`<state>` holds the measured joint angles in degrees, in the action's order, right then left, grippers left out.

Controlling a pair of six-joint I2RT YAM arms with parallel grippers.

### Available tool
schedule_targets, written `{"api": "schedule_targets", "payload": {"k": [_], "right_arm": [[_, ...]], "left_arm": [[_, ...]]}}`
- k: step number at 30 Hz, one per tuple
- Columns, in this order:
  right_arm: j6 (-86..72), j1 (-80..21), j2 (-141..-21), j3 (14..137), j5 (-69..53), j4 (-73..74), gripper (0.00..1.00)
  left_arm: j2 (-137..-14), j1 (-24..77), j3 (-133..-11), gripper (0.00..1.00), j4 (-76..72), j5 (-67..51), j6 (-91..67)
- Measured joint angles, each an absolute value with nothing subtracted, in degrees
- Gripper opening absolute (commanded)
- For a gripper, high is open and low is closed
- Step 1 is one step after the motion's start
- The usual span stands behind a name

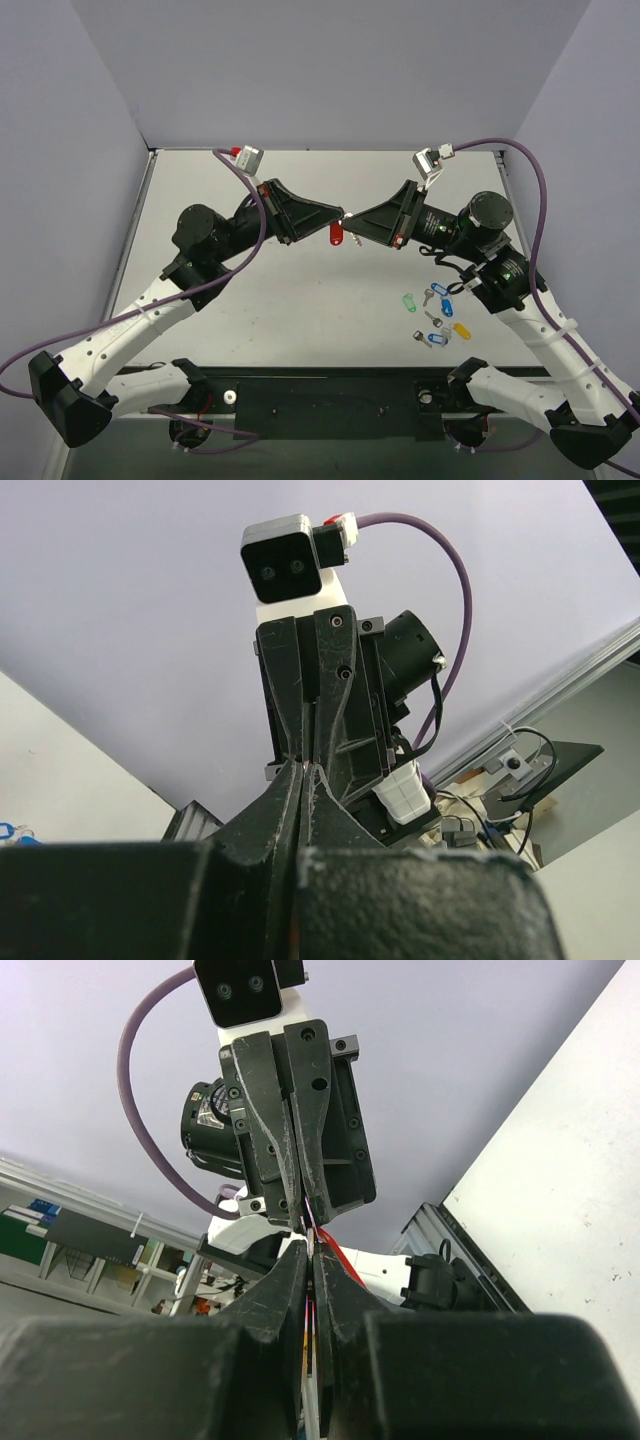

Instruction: Remove the keys from the keyring

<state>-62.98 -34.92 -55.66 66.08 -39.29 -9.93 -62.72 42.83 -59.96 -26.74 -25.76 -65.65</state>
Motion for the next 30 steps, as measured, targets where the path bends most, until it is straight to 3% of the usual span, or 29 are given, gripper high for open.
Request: {"api": "schedule_targets", "payload": {"k": [25,27,29,30], "right_arm": [[-57.56,-35.35,-54.89,68.07,-40.47,-1.13,0.0],[-57.34,-35.38,-54.87,68.07,-40.53,-0.82,0.0],[-57.3,-35.53,-54.87,68.07,-40.53,-0.71,0.0],[-57.28,-35.68,-54.87,68.07,-40.53,-0.67,0.0]], "left_arm": [[-64.84,42.54,-71.53,0.0,-3.88,-34.61,-54.04],[-64.86,42.54,-71.53,0.08,-3.62,-34.87,-53.82],[-64.84,42.54,-71.53,0.39,-3.51,-34.85,-53.76],[-64.84,42.52,-71.53,0.46,-3.49,-34.81,-53.69]]}}
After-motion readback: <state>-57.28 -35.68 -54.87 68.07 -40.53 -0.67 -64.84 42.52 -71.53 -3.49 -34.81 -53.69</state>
